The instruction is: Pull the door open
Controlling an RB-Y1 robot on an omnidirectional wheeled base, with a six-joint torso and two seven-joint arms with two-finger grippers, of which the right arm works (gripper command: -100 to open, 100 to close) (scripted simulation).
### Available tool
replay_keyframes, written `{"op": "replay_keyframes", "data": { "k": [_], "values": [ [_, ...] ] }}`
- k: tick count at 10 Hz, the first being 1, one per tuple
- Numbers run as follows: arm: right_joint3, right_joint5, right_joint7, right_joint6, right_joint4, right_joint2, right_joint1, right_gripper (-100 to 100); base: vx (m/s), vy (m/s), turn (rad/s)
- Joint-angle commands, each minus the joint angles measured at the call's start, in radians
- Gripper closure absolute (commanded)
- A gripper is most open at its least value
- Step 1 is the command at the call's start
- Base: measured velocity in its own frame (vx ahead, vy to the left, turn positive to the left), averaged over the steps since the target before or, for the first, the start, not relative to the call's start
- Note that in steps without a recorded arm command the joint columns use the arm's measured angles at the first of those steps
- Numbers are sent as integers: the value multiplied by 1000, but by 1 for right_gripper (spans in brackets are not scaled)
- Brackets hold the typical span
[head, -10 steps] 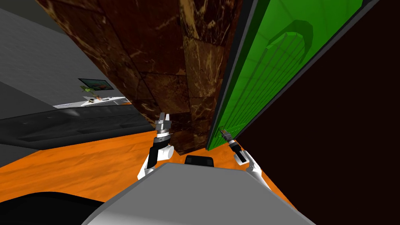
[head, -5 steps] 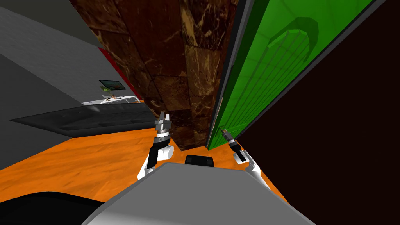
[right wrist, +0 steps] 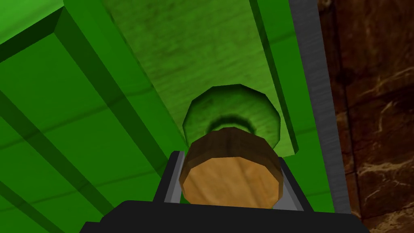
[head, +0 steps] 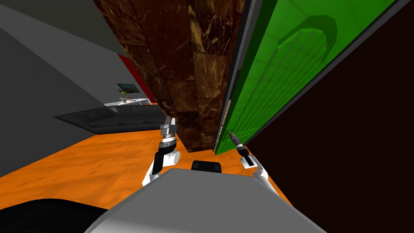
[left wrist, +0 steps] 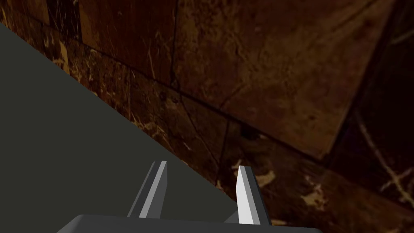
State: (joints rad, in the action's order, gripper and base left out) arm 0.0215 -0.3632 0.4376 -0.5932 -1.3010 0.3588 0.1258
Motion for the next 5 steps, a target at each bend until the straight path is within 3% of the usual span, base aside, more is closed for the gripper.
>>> {"op": "replay_keyframes", "data": {
  "k": [1, 5],
  "values": [
    [-12, 42, -43, -1, -4, -4, -2, 100, -92, -77, 142],
    [-30, 159, -151, 11, -1, -6, -13, 100, -104, -82, 137]
  ]
}}
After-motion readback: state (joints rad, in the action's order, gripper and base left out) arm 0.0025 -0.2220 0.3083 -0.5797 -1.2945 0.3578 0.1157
